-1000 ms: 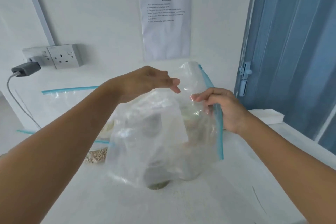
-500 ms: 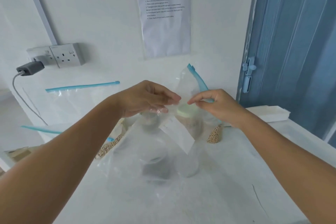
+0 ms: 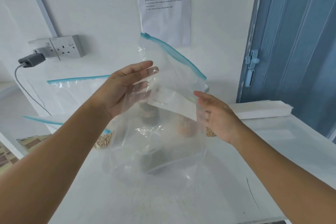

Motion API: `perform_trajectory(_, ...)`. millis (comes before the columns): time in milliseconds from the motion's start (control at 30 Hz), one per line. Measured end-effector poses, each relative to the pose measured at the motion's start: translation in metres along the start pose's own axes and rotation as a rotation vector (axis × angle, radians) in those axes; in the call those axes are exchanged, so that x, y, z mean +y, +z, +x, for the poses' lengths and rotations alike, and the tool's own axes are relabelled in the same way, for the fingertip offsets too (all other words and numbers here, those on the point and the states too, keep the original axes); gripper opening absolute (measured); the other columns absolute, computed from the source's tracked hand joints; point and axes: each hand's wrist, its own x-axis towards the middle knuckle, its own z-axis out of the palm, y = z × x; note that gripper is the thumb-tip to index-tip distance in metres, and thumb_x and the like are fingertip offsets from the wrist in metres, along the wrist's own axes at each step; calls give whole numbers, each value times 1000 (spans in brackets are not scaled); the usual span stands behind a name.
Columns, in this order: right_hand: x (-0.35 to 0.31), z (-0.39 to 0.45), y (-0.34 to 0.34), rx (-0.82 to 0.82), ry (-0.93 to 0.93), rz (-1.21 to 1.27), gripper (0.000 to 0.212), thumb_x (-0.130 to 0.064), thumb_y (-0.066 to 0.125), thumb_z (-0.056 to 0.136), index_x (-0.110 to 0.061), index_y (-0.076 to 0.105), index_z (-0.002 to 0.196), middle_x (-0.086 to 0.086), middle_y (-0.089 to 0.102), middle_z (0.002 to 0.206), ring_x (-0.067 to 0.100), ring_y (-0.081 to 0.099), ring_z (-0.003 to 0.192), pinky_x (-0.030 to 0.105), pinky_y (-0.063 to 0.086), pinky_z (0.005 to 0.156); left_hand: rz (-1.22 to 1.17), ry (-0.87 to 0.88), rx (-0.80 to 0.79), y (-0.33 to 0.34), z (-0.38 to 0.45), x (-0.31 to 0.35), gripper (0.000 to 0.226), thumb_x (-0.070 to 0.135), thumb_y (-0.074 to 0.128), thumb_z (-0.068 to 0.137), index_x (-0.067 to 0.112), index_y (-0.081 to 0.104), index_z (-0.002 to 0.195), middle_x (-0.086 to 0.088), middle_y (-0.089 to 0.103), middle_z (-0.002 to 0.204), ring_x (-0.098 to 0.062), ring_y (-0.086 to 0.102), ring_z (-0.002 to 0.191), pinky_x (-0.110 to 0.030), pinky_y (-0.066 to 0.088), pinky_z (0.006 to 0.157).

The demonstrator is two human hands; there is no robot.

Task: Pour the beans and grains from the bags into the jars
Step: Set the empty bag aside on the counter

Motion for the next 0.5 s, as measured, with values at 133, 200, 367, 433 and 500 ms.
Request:
perform_trajectory(133, -2, 1, 6, -10, 66, 152, 31, -10, 69, 90, -17, 76, 119, 5, 75, 123, 13, 73, 101, 22, 60, 73, -71, -45, 33, -12, -11, -10, 27, 13, 63, 95, 23, 72, 118, 1, 74, 128, -8, 65, 68, -25, 58, 63)
perform_trajectory(200, 0, 6, 10, 12, 64, 206, 25, -4, 71, 88, -16, 80, 108, 10, 76, 121, 17, 72, 104, 21, 60, 73, -92, -67, 40, -21, -14, -14, 29, 14, 62, 91, 24, 76, 114, -2, 74, 129, -15, 73, 86, -29, 62, 68)
perform_trajectory(367, 12, 19, 11, 80, 45, 264, 31, 4, 64, 95, -10, 72, 120, 9, 75, 123, 26, 76, 103, 27, 62, 78, -140, -102, 73, -42, -10, -30, 39, 4, 56, 98, 23, 72, 127, -13, 73, 129, -34, 73, 105, -38, 61, 90)
perform_trajectory(433, 14, 23, 7, 121, 33, 289, 31, 7, 62, 95, -10, 72, 119, 9, 74, 122, 25, 77, 99, 27, 62, 82, -169, -114, 84, -47, -6, -37, 42, -1, 51, 101, 20, 65, 135, -12, 74, 127, -33, 77, 96, -35, 63, 82)
perform_trajectory(500, 12, 27, 8, 154, 34, 264, 30, 8, 62, 95, -9, 73, 117, 9, 76, 115, 23, 78, 93, 28, 63, 83, -163, -116, 73, -52, -2, -43, 44, 0, 54, 98, 18, 63, 137, -11, 73, 130, -35, 77, 100, -33, 61, 86)
